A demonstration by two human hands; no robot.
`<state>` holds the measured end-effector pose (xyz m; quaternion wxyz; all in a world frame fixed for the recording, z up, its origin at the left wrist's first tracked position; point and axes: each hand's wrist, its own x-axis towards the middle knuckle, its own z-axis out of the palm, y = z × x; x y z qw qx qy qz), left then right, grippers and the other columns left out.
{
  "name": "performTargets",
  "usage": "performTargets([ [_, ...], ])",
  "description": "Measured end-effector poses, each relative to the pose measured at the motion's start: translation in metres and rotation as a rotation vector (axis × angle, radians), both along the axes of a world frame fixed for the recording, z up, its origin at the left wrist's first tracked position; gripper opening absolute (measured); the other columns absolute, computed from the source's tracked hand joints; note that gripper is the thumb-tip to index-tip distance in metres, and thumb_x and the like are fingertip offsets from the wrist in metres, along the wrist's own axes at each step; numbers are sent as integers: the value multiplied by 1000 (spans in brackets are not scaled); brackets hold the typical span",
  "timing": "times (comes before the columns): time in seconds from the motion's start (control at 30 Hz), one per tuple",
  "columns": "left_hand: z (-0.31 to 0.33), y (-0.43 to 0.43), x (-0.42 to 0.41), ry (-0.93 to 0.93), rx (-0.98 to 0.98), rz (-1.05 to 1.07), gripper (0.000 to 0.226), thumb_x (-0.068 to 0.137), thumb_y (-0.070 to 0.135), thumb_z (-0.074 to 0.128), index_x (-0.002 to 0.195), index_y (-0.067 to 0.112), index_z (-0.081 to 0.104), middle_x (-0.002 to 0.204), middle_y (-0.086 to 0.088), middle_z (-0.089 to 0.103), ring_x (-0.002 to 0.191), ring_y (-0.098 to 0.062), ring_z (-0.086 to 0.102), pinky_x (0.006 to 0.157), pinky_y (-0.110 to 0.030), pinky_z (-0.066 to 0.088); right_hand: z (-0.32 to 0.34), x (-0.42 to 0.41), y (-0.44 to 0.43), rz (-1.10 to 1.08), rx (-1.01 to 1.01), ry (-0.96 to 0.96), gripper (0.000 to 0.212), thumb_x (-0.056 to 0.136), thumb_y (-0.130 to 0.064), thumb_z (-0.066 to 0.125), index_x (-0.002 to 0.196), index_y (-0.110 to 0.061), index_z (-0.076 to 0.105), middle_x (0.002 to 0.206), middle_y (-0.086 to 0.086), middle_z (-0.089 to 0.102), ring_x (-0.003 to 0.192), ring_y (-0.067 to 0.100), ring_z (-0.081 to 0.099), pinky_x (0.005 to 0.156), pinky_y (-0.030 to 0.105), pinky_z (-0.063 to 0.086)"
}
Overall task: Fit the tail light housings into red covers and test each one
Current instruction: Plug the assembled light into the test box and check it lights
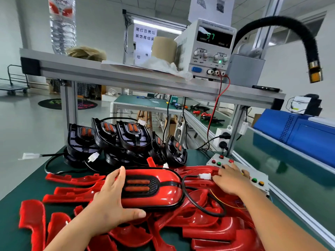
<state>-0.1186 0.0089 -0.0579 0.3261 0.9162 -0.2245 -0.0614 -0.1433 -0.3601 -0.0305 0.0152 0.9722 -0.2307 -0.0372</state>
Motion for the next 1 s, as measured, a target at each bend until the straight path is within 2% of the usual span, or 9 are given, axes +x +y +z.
performTargets([
  [0.07, -2, 0, 1, 14, -15, 3, 141, 59, 75, 69, 148, 26, -28, 157, 19, -17, 149, -23, 13, 120, -40, 22, 3, -6, -2, -35, 30, -57, 35, 87, -51, 36, 101, -30, 60, 139, 0, 43, 131, 23, 35, 105, 49, 24],
  [0.1, -3, 0, 1, 18, -18, 3, 141, 59, 76, 69, 149, 26, -28, 157, 19, -17, 148, -24, 14, 119, -40, 23, 4, -9, -5, -53, 31, -83, 31, 84, -53, 40, 97, -30, 57, 137, 0, 44, 126, 22, 39, 103, 47, 26],
  [0.13, -3, 1, 1, 22, -20, 2, 142, 58, 76, 69, 149, 27, -27, 157, 19, -17, 148, -25, 14, 119, -40, 23, 5, -13, -9, -72, 23, -99, 35, 81, -56, 42, 102, -31, 55, 139, 1, 44, 125, 22, 41, 103, 47, 27],
  [0.2, -4, 1, 2, 20, -20, -1, 142, 56, 78, 68, 149, 26, -27, 156, 20, -17, 148, -25, 15, 119, -40, 24, 4, -21, -17, -119, 5, -90, 62, 78, -62, 45, 129, -26, 48, 146, 5, 39, 133, 25, 37, 107, 48, 26],
  [0.27, -4, 1, 2, 17, -21, -5, 143, 55, 79, 66, 149, 26, -27, 156, 19, -17, 148, -23, 15, 119, -38, 23, 0, -25, -24, -178, -14, -77, 76, 80, -65, 45, 140, -19, 39, 151, 10, 34, 138, 26, 33, 110, 47, 24],
  [0.43, -4, 2, 3, 26, -31, -9, 146, 51, 83, 65, 149, 26, -27, 156, 19, -17, 148, -24, 14, 119, -40, 23, -8, -31, -27, -186, 5, -94, 71, 82, -64, 44, 134, -16, 40, 148, 10, 36, 133, 25, 40, 112, 47, 22],
  [0.6, -2, 1, 3, -29, -32, -32, 151, 49, 83, 68, 149, 19, -26, 156, 17, -14, 147, -9, 7, 121, -40, 16, -10, -30, -29, -185, 7, -94, 69, 83, -65, 43, 136, -21, 36, 155, 10, 29, 136, 24, 39, 114, 50, 16],
  [0.73, -3, 1, 3, -25, -42, -32, 146, 56, 78, 71, 150, 20, -25, 156, 18, -15, 148, -10, 6, 121, -41, 14, -11, -28, -29, -198, 5, -92, 70, 82, -67, 43, 136, -23, 36, 156, 11, 28, 137, 24, 39, 115, 49, 15],
  [1.0, -4, 3, 4, -24, -26, -36, 152, 48, 89, 64, 149, 21, -27, 155, 20, -18, 148, -10, 5, 121, -38, 15, -7, -30, -24, -176, -1, -90, 61, 82, -65, 42, 127, -25, 36, 138, 7, 40, 125, 25, 48, 103, 45, 27],
])
